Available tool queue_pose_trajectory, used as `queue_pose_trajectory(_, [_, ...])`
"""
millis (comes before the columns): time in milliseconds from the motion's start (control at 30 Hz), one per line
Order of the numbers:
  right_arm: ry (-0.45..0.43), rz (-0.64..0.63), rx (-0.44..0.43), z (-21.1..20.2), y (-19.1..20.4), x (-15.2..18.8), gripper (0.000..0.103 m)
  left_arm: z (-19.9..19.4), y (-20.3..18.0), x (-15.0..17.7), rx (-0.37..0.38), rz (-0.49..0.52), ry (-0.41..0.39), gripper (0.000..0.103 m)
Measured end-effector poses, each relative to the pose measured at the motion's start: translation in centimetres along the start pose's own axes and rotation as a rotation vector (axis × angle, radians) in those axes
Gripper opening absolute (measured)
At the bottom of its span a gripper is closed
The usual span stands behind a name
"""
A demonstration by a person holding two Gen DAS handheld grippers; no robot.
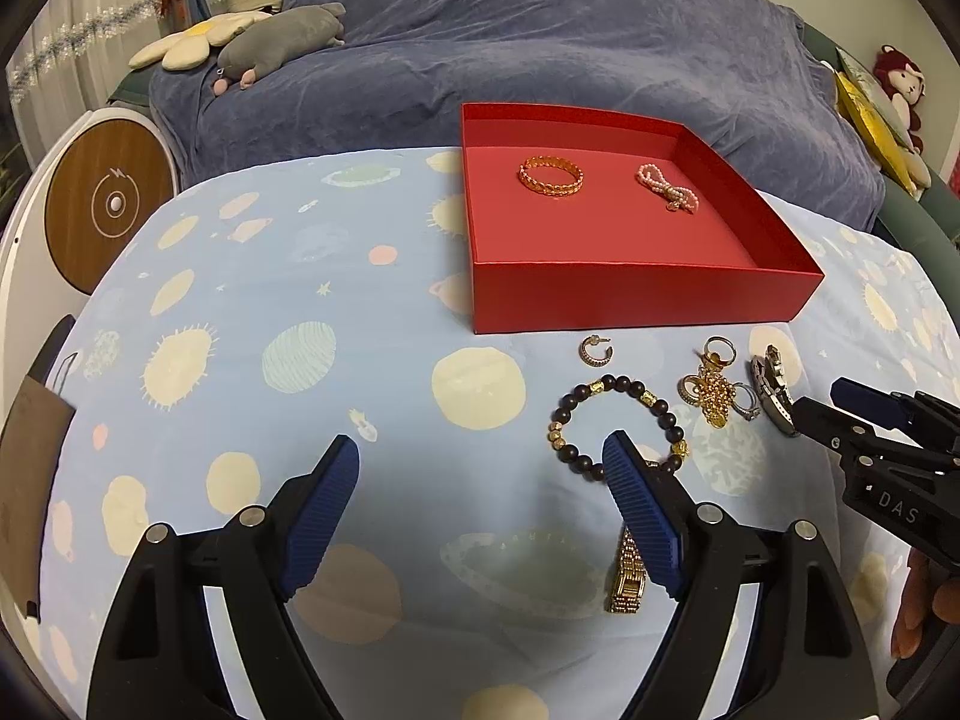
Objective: Organize jewelry
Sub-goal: 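Lift both tools out of the red box back over the jewelry, then grasp the silver watch with the right tool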
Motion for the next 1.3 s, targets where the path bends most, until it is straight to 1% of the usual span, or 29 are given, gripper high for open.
queue_pose_trajectory(167, [0.007,-0.025,-0.003,0.7,0.6,0.1,0.047,0.0,0.0,0.1,0.001,0.001,-0.001,0.083])
queue_pose_trajectory(333, [0.006,-0.018,0.003,1.1,0.4,0.0,0.046,0.0,-0.1,0.1,0.006,0.005,0.0,0.083])
queue_pose_trajectory(467, [0.016,-0.01,0.01,1.6,0.1,0.1,0.042,0.1,-0.1,0.2,0.009,0.004,0.003,0.083])
queue_pose_trajectory(633, [0.023,-0.016,0.012,2.0,0.2,0.3,0.041,0.2,-0.2,0.4,0.011,0.004,0.007,0.083])
queue_pose_trajectory(733, [0.021,-0.022,0.013,2.3,0.2,0.2,0.038,0.3,-0.3,0.6,0.013,0.006,0.011,0.083])
queue_pose_trajectory(933, [0.01,-0.027,0.016,2.5,0.2,0.1,0.028,0.5,-0.6,0.9,0.02,0.013,0.017,0.083])
queue_pose_trajectory(1000, [0.01,-0.029,0.013,2.5,0.3,0.0,0.018,0.6,-0.8,1.0,0.021,0.016,0.02,0.083])
queue_pose_trajectory(1100, [0.014,-0.037,0.018,2.4,0.2,0.1,0.017,0.6,-1.2,1.1,0.032,0.019,0.024,0.083])
queue_pose_trajectory(1300, [0.024,-0.011,0.008,1.7,-0.1,0.5,0.017,0.9,-2.4,1.3,0.054,0.037,0.031,0.083])
Point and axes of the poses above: each gripper's, at about its wrist camera, not at the fingertips, and z roughly the way its jaws point, y to its left, x to its underside, the point moved 6 cm from there along z, roughly the way its jaws point, and after that the axes turned 10 degrees about -y, right-handed, at the moved point
